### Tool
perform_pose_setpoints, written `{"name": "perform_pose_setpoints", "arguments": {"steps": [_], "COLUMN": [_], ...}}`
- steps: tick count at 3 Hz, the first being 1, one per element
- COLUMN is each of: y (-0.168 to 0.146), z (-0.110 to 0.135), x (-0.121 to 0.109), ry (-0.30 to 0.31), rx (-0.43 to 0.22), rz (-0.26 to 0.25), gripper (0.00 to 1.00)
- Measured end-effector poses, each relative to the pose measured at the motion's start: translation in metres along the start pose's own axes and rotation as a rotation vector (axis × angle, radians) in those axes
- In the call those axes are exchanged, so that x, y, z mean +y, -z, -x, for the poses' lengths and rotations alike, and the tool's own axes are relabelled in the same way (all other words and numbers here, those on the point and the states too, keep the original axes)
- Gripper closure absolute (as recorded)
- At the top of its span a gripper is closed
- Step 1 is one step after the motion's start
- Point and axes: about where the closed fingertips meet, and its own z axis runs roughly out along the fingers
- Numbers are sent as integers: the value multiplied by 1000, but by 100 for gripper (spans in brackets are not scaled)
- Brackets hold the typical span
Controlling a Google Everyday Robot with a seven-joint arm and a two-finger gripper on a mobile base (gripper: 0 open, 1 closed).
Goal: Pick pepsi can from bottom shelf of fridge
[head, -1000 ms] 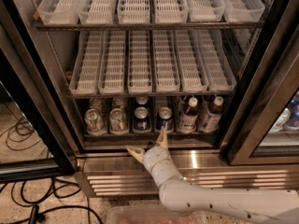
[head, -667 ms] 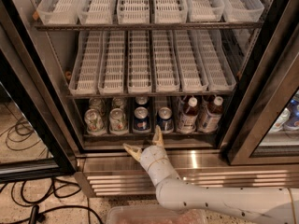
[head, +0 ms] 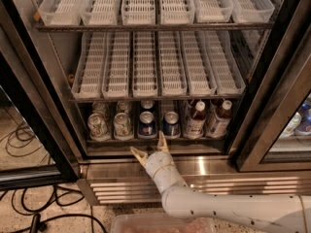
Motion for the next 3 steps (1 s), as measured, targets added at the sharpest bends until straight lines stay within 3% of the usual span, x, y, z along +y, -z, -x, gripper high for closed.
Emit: {"name": "perform_pose_setpoints", "arguments": {"steps": [3], "y": [-21], "z": [2], "x": [-3], "ry": [-9], "rx": [-36], "rz": [-23], "gripper": [31]}}
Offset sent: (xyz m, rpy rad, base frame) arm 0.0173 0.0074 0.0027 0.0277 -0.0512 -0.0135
